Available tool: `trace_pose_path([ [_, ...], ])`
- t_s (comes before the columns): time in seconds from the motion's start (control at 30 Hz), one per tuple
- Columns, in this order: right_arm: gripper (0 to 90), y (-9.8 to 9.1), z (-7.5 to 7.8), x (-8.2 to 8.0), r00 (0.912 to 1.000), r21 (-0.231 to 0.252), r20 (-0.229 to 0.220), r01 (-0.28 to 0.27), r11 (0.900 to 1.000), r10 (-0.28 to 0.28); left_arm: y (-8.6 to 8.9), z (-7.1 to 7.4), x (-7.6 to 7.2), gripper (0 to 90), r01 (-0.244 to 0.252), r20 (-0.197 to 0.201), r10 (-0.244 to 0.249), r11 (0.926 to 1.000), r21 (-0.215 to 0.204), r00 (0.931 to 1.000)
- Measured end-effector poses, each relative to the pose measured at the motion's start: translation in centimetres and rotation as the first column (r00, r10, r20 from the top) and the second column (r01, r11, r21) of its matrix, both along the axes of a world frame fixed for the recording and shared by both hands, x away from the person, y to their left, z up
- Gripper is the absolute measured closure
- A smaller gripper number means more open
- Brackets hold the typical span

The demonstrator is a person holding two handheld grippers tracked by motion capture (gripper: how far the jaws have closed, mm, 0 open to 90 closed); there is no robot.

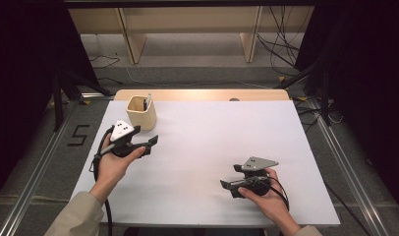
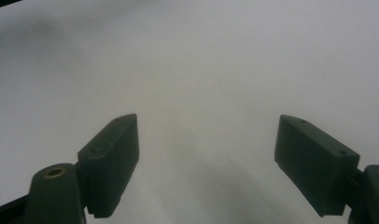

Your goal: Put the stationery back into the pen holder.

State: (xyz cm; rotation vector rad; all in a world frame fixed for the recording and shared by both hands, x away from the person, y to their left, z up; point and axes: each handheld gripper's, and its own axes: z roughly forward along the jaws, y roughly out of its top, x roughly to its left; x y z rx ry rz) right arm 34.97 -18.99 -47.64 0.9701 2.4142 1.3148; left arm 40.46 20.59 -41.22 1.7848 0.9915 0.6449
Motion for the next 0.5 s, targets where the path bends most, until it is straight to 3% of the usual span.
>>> trace_pose_path([
  [0.5,22.9,0.0,0.0,0.0,1.0000,0.001,0.000,-0.001,1.0000,0.001,-1.5,-0.9,-1.6,22.7,0.078,-0.011,-0.078,0.9962,0.039,0.9969],
])
